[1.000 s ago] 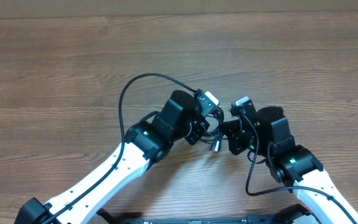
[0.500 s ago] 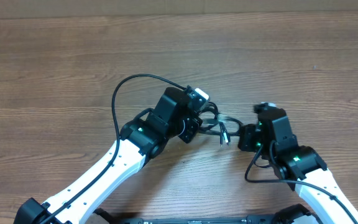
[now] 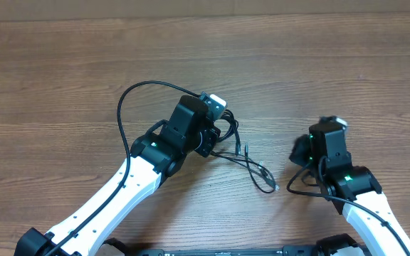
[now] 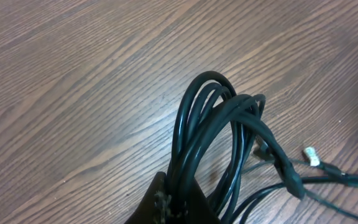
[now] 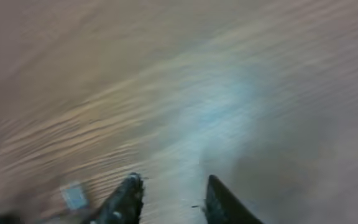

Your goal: Untangle cables

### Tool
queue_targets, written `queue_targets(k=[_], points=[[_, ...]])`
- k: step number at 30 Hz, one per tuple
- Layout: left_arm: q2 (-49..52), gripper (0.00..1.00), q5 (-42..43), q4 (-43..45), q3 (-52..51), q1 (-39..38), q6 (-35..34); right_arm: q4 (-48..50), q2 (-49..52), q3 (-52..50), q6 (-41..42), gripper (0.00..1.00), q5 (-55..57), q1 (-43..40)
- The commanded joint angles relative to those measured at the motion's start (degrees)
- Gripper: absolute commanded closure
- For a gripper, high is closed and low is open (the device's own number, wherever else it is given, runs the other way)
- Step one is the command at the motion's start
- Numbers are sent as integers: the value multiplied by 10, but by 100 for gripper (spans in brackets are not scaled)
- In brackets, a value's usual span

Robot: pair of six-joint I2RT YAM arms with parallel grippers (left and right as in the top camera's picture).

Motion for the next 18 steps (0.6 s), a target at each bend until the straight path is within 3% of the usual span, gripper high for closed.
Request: queue_targets(k=[1, 4, 10, 11, 12, 14, 18], points=[[-19, 96, -1, 11, 12, -2, -4, 47, -1, -2, -134, 55, -205, 0], [-19, 96, 3, 25, 12, -1, -20, 65, -1, -2, -136, 52, -221, 0], [-19, 93, -71, -6, 12, 15, -87, 60, -1, -2, -136, 52, -212, 0], [-19, 78, -66, -17, 12, 17, -93, 58, -1, -2, -136, 52, -207, 0], [-19, 55, -60, -30, 12, 18, -94, 56, -1, -2, -136, 52, -201, 0], [-19, 31, -54, -50, 12, 17, -94, 52, -1, -2, -136, 52, -192, 0], [-19, 24, -57, -73, 12, 17, -94, 52, -1, -2, -136, 51, -189, 0]])
